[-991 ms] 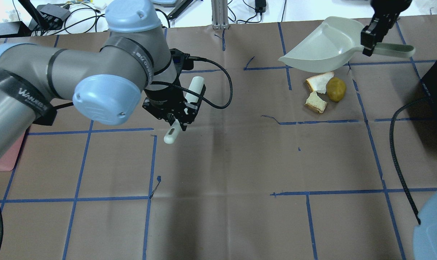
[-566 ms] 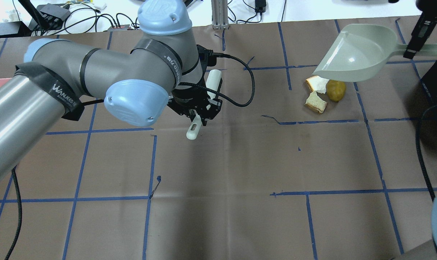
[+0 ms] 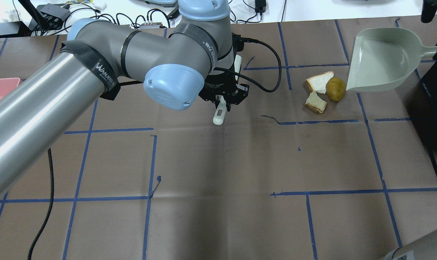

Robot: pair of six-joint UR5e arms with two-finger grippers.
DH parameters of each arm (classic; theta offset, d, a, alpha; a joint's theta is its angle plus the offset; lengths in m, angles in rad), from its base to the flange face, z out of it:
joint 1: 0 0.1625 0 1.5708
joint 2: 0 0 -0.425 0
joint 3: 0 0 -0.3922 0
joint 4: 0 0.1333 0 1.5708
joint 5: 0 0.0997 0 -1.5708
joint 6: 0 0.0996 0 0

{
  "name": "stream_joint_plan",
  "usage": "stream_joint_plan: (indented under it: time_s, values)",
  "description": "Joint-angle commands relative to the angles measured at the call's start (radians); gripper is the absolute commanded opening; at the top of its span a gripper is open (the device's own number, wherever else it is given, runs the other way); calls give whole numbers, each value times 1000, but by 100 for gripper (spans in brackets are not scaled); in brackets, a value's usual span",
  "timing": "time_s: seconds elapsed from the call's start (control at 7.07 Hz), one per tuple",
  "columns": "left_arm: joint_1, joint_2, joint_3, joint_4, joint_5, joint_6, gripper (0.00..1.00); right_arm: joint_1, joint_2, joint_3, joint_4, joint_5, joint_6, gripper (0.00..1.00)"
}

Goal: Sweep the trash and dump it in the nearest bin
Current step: 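Set the dustpan beyond the trash while the left gripper brings the brush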

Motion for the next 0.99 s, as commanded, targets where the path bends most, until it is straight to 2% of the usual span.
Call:
stream_joint_plan:
  time_s: [0.0, 0.28, 0.71, 0.85]
  values:
    - [-31, -76, 94, 11, 0, -51, 0, -36, 60, 5, -131, 0, -197, 1]
    - [-54, -125, 137, 24, 20, -71, 0, -98, 130, -4, -191, 6, -335, 0]
    - [-124, -271, 293, 15, 68, -97, 0, -103, 163, 3, -269, 14, -451, 0]
    - [-147, -323, 327, 8, 60, -211, 0, -103, 189, -6, -274, 18, -442, 0]
